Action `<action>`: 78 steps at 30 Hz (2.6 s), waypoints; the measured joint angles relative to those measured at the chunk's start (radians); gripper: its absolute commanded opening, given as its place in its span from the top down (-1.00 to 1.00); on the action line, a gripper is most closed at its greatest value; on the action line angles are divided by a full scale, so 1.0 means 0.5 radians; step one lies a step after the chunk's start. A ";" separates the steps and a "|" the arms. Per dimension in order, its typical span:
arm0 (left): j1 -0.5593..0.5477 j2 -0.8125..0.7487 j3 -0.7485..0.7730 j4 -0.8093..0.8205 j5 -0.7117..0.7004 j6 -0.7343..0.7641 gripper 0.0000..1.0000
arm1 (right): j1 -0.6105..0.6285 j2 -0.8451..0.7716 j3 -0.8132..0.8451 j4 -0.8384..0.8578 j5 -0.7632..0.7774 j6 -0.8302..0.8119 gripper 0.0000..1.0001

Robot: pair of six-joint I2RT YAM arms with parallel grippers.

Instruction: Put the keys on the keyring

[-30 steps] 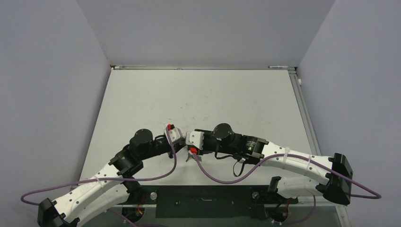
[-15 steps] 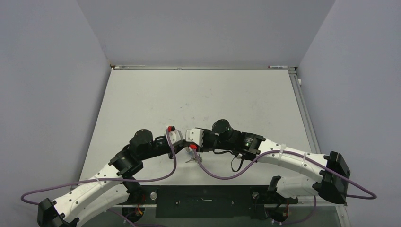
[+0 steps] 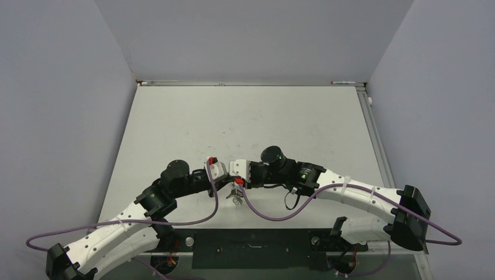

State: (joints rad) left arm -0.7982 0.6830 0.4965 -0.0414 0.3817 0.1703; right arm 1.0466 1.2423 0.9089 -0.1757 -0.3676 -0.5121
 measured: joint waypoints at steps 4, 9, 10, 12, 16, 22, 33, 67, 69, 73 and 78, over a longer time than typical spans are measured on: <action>-0.008 0.004 0.000 -0.002 0.000 0.009 1.00 | 0.000 0.000 0.000 -0.010 -0.002 0.000 0.55; -0.014 0.004 0.000 -0.002 -0.001 0.029 1.00 | 0.000 -0.001 0.000 -0.009 -0.002 0.002 0.57; -0.016 0.004 0.000 -0.002 -0.002 0.034 1.00 | 0.000 -0.001 0.000 -0.010 -0.002 0.002 0.57; -0.017 0.004 0.000 -0.002 -0.002 0.037 1.00 | 0.000 -0.001 0.000 -0.009 -0.002 0.005 0.62; -0.022 0.004 0.000 -0.002 -0.007 0.046 1.00 | 0.000 -0.001 0.000 -0.011 -0.004 0.010 0.81; -0.023 0.004 0.000 -0.002 -0.024 0.066 1.00 | 0.000 -0.001 -0.001 -0.016 -0.009 0.039 0.89; -0.029 -0.213 -0.001 0.104 -0.055 0.038 -0.04 | -0.018 -0.149 -0.204 0.219 0.008 0.118 0.89; -0.019 -0.389 -0.085 0.302 0.104 0.042 0.19 | -0.094 -0.634 -0.425 0.558 -0.325 0.196 0.90; -0.019 -0.389 -0.093 0.315 0.163 0.034 0.24 | -0.103 -0.636 -0.426 0.572 -0.370 0.207 0.89; -0.019 -0.381 -0.099 0.337 0.267 0.014 0.32 | -0.103 -0.631 -0.426 0.592 -0.458 0.221 0.90; -0.019 -0.371 -0.099 0.356 0.349 -0.011 0.45 | -0.103 -0.578 -0.426 0.589 -0.558 0.236 0.90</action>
State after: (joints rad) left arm -0.8078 0.4976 0.4469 0.1364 0.5560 0.1646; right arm 0.9951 0.9535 0.6960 0.1188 -0.6464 -0.3943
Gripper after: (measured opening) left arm 0.309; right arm 0.057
